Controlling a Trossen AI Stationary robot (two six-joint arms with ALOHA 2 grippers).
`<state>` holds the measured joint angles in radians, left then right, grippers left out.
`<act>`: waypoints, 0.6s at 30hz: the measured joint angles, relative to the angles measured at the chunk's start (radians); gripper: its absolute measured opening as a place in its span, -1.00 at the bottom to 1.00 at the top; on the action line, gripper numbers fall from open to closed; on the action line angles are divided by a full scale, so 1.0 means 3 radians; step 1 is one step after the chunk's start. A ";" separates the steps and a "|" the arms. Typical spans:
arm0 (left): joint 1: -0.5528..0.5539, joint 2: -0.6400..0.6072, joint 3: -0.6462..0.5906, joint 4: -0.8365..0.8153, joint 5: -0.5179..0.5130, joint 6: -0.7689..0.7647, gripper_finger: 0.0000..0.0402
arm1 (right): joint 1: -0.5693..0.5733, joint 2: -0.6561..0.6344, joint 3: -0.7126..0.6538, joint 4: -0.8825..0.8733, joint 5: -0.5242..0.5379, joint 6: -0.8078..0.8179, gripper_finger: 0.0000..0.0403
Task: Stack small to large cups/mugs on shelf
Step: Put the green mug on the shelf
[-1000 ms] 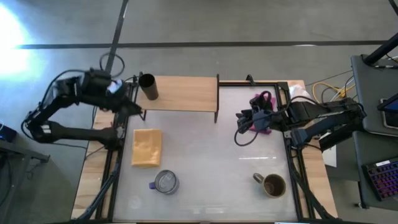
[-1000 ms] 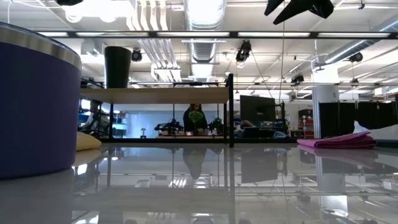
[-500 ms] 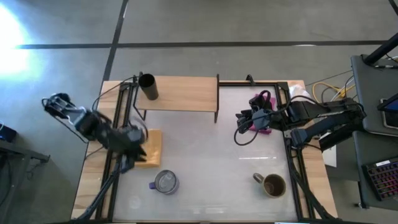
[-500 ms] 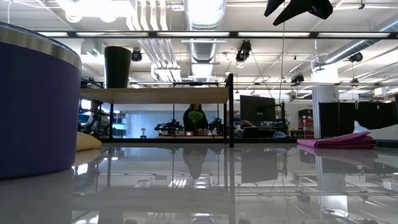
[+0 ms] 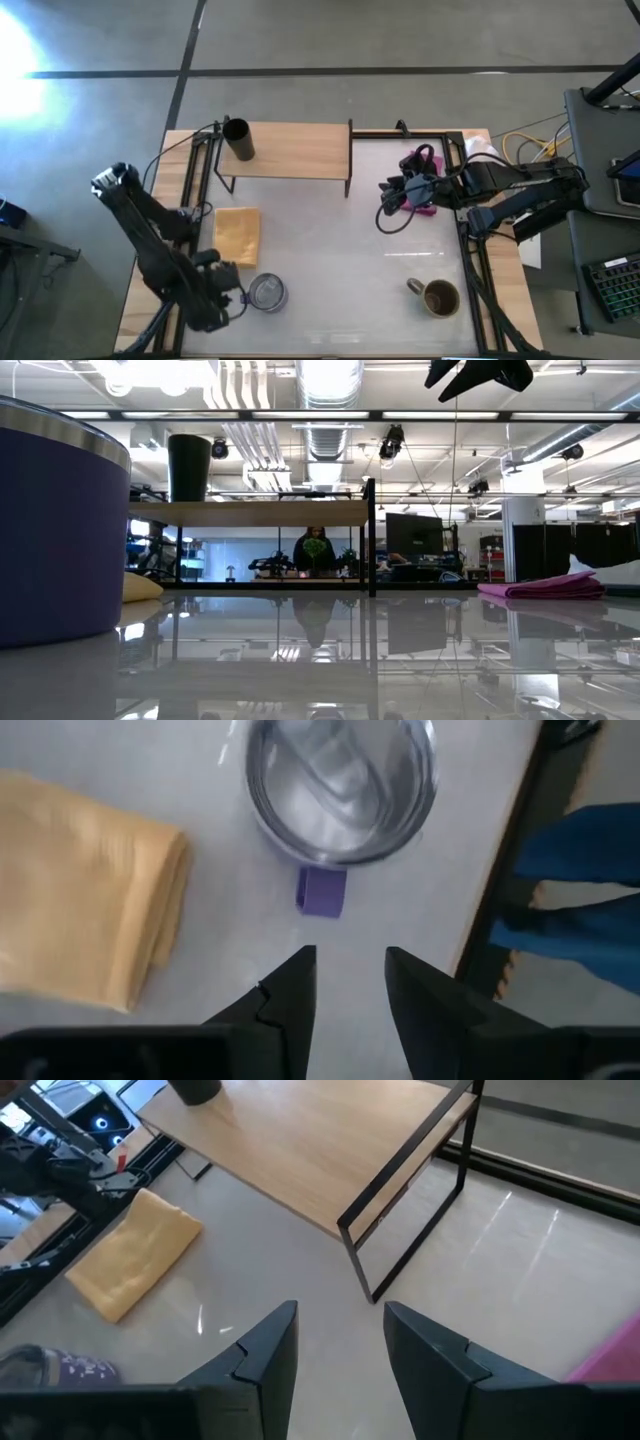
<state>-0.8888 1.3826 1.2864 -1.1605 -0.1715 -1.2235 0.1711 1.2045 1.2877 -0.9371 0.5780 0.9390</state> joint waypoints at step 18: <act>-0.0094 0.0476 0.0061 0.0054 -0.0091 -0.0182 -0.04 | 0.0004 -0.0003 0.0000 0.0024 -0.0097 -0.0166 -0.29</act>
<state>-0.9169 1.5253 1.3048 -1.1442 -0.1989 -1.2781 0.1722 1.2037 1.2877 -0.9298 0.5488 0.8893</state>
